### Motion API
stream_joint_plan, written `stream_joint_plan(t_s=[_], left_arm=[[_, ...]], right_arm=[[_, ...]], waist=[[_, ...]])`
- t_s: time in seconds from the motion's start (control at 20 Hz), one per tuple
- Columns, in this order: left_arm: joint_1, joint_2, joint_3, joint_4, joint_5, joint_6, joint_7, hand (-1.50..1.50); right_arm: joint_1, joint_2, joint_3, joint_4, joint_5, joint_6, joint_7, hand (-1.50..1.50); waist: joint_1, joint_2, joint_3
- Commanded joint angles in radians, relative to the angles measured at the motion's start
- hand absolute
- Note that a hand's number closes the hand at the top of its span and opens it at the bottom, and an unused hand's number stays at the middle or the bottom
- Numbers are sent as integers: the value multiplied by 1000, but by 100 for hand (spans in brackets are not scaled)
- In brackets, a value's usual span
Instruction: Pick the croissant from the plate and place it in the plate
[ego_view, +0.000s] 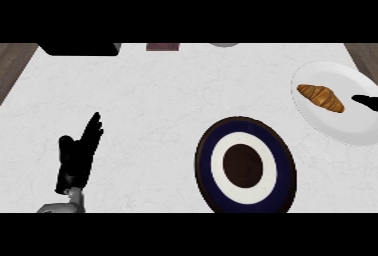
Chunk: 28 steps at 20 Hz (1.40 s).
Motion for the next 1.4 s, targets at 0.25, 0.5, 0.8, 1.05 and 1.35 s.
stream_joint_plan(t_s=[0.25, 0.5, 0.8, 1.05, 1.35], left_arm=[[-41, -7, -10, 14, -22, 3, 27, 0], [-5, 17, 41, 57, 31, -47, -58, 0], [-45, -19, 13, 62, -6, -7, -38, 0], [-74, -28, 13, 79, -22, 11, -24, 0], [-97, 13, 51, 44, 15, -29, 38, 0]], right_arm=[[70, -6, -32, 45, -106, 96, -185, -150], [72, 21, 17, 32, -115, 63, -196, -150], [38, 3, 55, 76, -98, -24, -129, -150], [97, 18, 65, 86, -107, -73, -183, -150], [117, -12, 79, 88, -120, -92, -164, -150]], waist=[[10, 5, 0], [5, 1, -1], [15, 6, 0], [13, 7, 1], [10, 6, 0]])
